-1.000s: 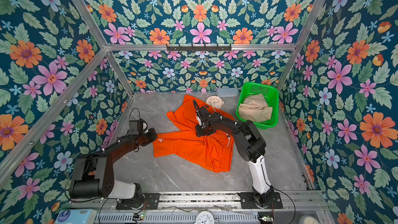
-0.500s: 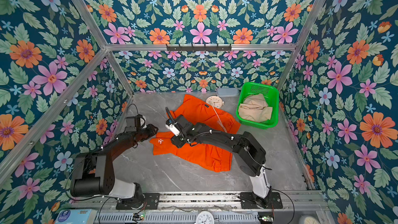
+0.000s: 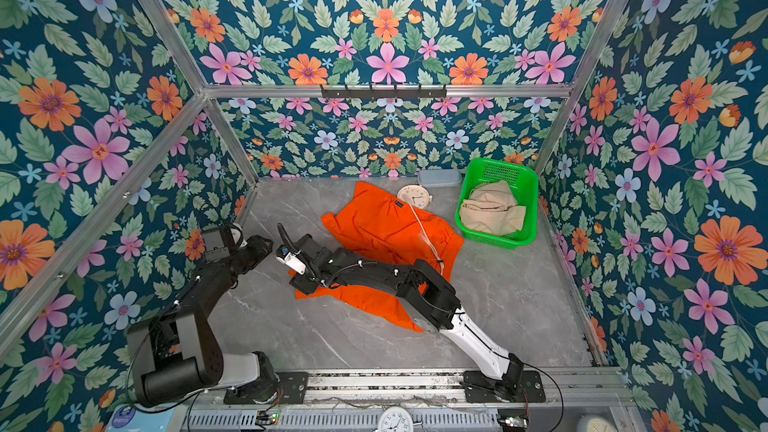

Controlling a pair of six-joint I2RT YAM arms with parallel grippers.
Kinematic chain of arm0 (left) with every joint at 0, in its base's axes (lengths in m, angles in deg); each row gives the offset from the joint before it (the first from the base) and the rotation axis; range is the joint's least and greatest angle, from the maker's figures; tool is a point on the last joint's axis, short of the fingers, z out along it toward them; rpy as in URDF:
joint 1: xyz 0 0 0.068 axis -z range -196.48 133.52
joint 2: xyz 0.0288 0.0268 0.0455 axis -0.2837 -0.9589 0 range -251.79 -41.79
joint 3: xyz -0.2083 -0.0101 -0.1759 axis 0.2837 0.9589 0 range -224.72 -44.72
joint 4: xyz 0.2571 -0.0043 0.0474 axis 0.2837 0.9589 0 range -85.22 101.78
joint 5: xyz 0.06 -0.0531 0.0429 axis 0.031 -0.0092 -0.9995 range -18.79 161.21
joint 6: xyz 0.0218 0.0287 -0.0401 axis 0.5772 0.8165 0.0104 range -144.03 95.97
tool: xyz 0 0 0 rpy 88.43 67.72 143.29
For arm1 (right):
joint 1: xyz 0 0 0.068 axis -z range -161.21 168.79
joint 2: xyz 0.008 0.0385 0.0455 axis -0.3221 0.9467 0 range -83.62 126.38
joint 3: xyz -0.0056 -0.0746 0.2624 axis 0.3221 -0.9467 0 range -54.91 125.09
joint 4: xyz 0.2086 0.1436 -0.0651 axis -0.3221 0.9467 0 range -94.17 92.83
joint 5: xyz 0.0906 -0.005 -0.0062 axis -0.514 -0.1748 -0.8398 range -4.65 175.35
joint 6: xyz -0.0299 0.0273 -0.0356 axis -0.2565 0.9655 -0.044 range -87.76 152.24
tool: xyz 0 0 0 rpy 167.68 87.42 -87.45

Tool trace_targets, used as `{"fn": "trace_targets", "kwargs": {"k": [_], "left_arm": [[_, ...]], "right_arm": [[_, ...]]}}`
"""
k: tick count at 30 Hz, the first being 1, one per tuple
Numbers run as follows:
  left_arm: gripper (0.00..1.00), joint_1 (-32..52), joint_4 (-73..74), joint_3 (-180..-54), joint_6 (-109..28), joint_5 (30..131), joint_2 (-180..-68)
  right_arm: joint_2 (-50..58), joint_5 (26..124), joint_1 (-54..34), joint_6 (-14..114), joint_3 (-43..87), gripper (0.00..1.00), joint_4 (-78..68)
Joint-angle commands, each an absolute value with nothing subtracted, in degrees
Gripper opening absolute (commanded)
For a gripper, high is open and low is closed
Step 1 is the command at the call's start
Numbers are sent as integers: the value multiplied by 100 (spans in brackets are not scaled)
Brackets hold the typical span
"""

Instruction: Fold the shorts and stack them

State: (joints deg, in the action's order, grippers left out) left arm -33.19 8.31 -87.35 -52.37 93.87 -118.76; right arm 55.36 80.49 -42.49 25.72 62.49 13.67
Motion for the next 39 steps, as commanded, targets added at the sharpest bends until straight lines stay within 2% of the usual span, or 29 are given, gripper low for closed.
{"fn": "trace_targets", "kwargs": {"k": [1,9,12,18,20,23,30,39], "left_arm": [[49,-3422,838,-8796,-5235,9588,-11851],[48,-3511,825,-8814,-5220,9643,-11887],[48,-3523,828,-8815,-5217,9652,-11920],[48,-3533,899,-8857,-5150,9708,-11991],[47,-3535,944,-8890,-5076,10043,-12126],[46,-3522,1087,-8908,-4996,10555,-12385],[47,-3441,1132,-8568,-5005,10871,-12475],[47,-3252,1184,-8200,-5014,10989,-12482]], "right_arm": [[5812,8033,-4238,2333,6597,67,1361],[6771,8657,-4248,2188,7847,67,1772],[6960,8879,-4257,2178,8087,63,1759],[6501,8911,-4273,2084,7736,28,1623],[5951,8730,-4283,2055,6989,17,1131],[5135,8365,-4283,2089,5889,8,345],[4148,7757,-4313,2103,4551,8,-323],[3526,7651,-4582,1716,3240,10,-585]]}}
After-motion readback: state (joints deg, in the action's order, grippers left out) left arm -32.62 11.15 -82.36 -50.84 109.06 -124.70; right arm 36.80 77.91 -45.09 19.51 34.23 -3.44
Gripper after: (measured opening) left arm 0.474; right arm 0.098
